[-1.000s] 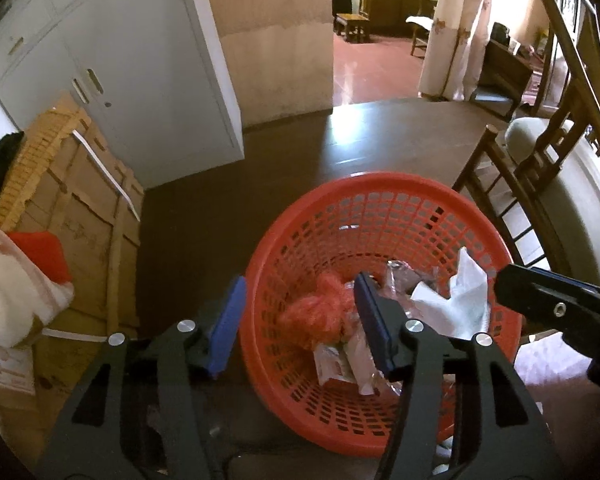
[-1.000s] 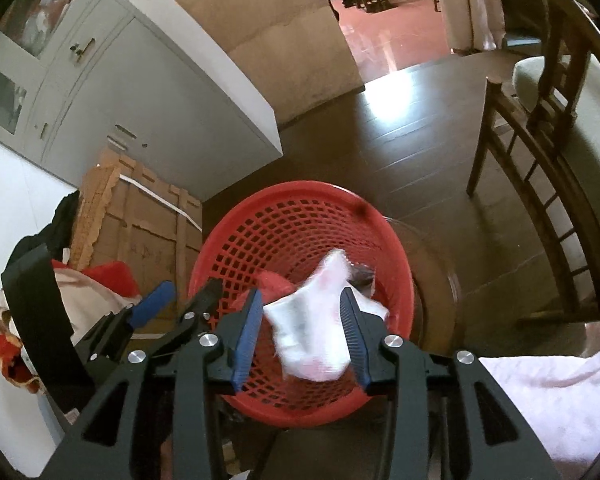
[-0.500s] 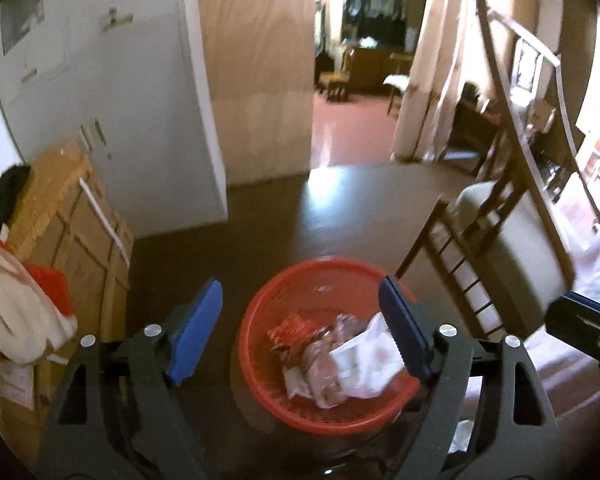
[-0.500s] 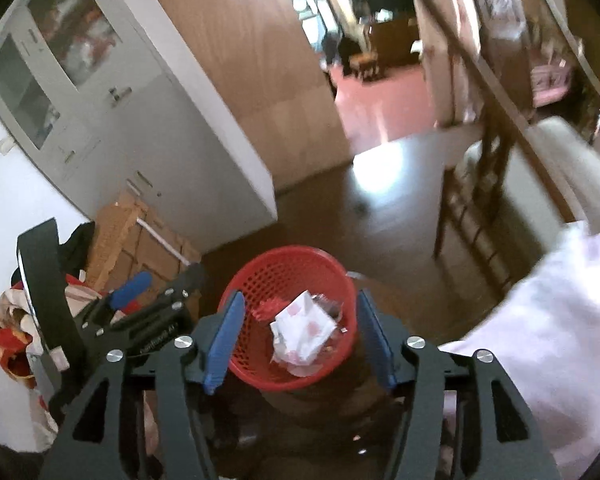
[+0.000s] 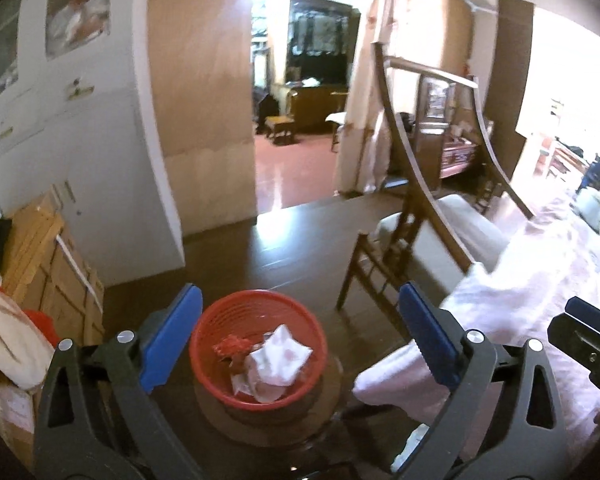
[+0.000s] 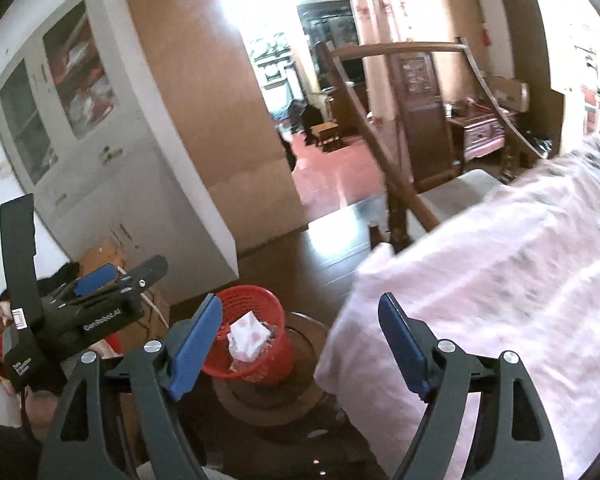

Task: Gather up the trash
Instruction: 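Swing both open tools back over the table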

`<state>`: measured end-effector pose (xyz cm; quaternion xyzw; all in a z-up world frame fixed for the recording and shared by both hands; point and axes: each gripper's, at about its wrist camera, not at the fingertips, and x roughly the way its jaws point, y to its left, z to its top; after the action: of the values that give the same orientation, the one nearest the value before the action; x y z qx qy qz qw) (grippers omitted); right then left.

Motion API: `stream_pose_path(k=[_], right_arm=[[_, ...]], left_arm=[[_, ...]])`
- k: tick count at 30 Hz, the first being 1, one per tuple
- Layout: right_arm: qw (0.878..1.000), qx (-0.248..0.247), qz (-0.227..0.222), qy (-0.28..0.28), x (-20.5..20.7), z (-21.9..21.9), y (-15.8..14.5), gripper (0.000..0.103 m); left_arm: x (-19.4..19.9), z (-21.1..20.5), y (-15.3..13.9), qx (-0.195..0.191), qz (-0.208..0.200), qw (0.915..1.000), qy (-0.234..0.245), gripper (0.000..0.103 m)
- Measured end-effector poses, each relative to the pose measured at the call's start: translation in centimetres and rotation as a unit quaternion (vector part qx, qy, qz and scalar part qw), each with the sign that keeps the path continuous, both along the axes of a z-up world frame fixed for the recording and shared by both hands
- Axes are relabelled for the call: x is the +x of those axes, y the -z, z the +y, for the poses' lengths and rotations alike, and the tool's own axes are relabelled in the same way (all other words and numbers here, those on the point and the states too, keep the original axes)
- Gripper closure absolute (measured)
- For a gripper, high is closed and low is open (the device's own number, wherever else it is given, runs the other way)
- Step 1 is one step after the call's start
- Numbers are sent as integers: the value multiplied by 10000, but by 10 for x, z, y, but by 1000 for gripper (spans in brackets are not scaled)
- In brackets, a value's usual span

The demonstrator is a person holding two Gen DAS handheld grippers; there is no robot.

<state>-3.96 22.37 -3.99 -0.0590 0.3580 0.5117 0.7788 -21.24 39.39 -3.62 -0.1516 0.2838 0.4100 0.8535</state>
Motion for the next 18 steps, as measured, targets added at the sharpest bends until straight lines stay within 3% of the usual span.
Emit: stream_pose_path(k=[3,6,18], right_arm=[[9996,74,-119,244,5,-30,-7,11],[9982,152,-192,552,13,-60,-14,8],[9860,224,-421,1596,36,-168,-34,6]], left_arm=[[10,-19,-7,87,-6,9997,209,7],[19,-34,-13,58,-12,9991,409,7],[73,-115,-30,253,44,9894,1431,7]])
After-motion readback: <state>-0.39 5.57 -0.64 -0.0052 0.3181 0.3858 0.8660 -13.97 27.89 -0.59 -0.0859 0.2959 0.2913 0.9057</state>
